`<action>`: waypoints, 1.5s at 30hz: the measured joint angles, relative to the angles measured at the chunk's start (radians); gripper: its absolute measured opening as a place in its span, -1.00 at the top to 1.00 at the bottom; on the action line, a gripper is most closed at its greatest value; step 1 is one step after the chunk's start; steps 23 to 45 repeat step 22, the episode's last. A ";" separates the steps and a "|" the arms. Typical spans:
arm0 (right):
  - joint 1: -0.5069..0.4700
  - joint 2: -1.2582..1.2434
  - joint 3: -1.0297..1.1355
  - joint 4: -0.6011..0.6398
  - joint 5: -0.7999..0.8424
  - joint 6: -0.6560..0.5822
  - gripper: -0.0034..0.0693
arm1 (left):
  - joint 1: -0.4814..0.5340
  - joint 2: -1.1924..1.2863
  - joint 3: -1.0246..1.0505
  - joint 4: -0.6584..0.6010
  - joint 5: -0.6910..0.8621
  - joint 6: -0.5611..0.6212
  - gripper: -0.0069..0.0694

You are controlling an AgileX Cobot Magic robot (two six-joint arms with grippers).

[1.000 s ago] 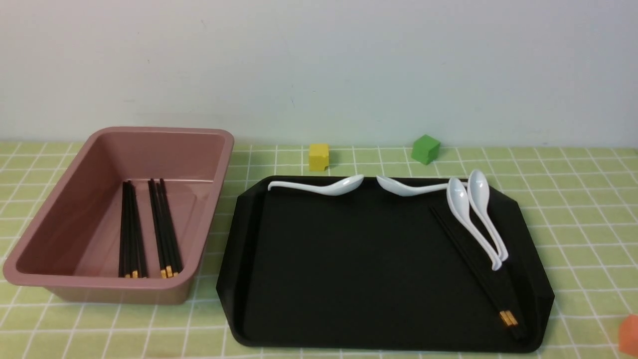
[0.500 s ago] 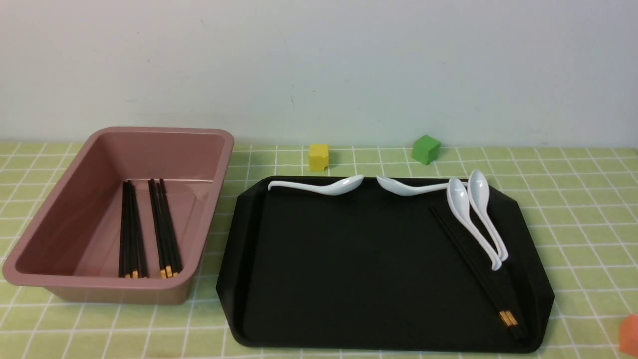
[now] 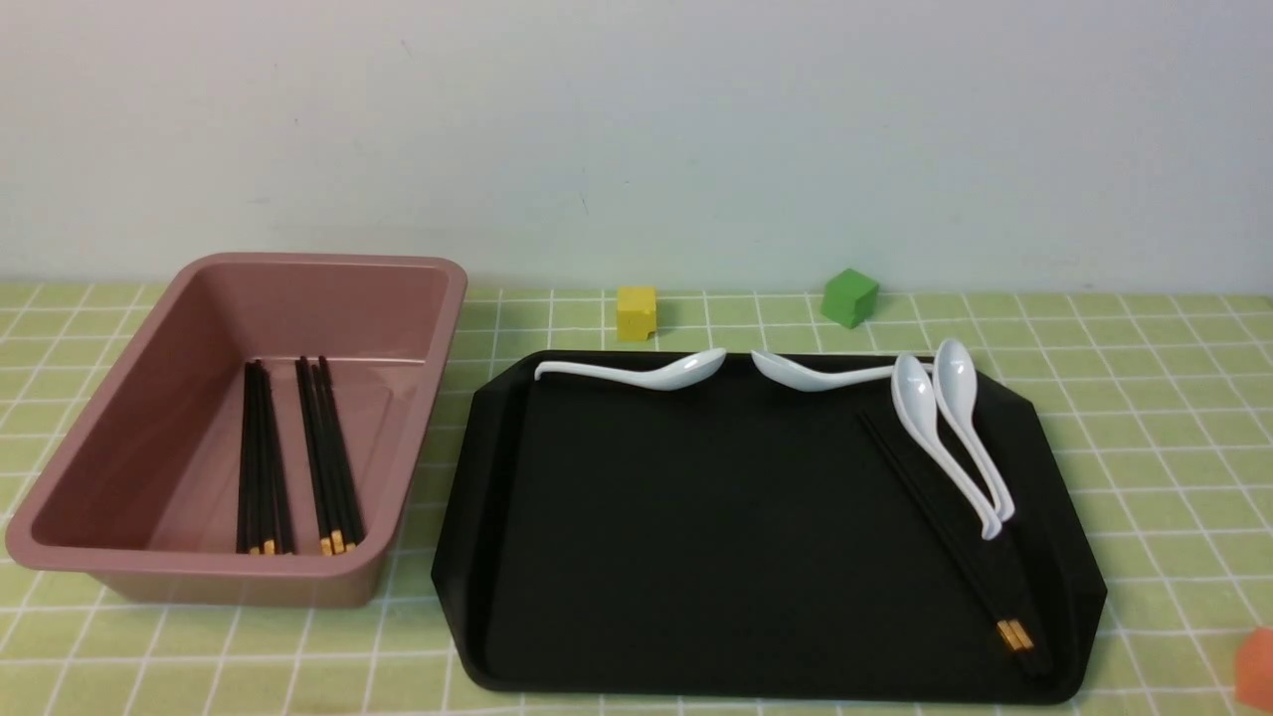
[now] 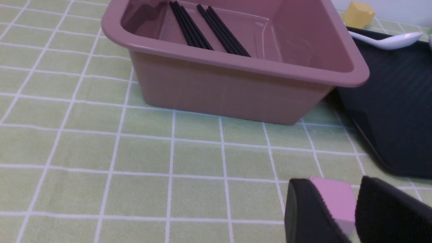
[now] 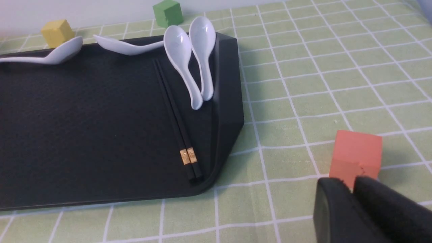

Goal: On green tablecloth take chopsticks from black tray and put them in box.

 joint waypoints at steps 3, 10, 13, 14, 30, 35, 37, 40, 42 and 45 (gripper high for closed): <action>0.000 0.000 0.000 0.000 0.000 0.000 0.60 | 0.000 0.000 0.000 0.000 0.000 0.000 0.19; 0.000 0.000 0.000 0.000 0.000 0.000 0.58 | 0.000 0.000 0.000 0.000 0.000 0.000 0.19; 0.000 0.000 0.000 0.000 0.000 0.000 0.57 | 0.000 0.000 0.000 0.000 0.000 0.000 0.19; 0.000 0.000 0.000 0.000 0.000 0.000 0.56 | 0.000 0.000 0.000 0.000 0.000 0.000 0.19; 0.000 0.000 0.000 0.000 0.000 0.000 0.53 | 0.000 0.000 0.000 0.000 0.000 0.000 0.19; 0.000 0.000 0.000 0.000 0.000 0.000 0.53 | 0.000 0.000 0.000 0.000 0.000 0.000 0.19; 0.000 0.000 0.000 0.000 0.000 0.000 0.53 | 0.000 0.000 0.000 0.000 0.000 0.000 0.19; 0.000 0.000 0.000 0.000 0.000 0.000 0.53 | 0.000 0.000 0.000 0.000 0.000 0.000 0.19; 0.000 0.000 0.000 0.000 0.000 0.000 0.53 | 0.000 0.000 0.000 0.000 0.000 0.000 0.19; 0.000 0.000 0.000 0.000 0.000 0.000 0.53 | 0.000 0.000 0.000 0.000 0.000 0.000 0.19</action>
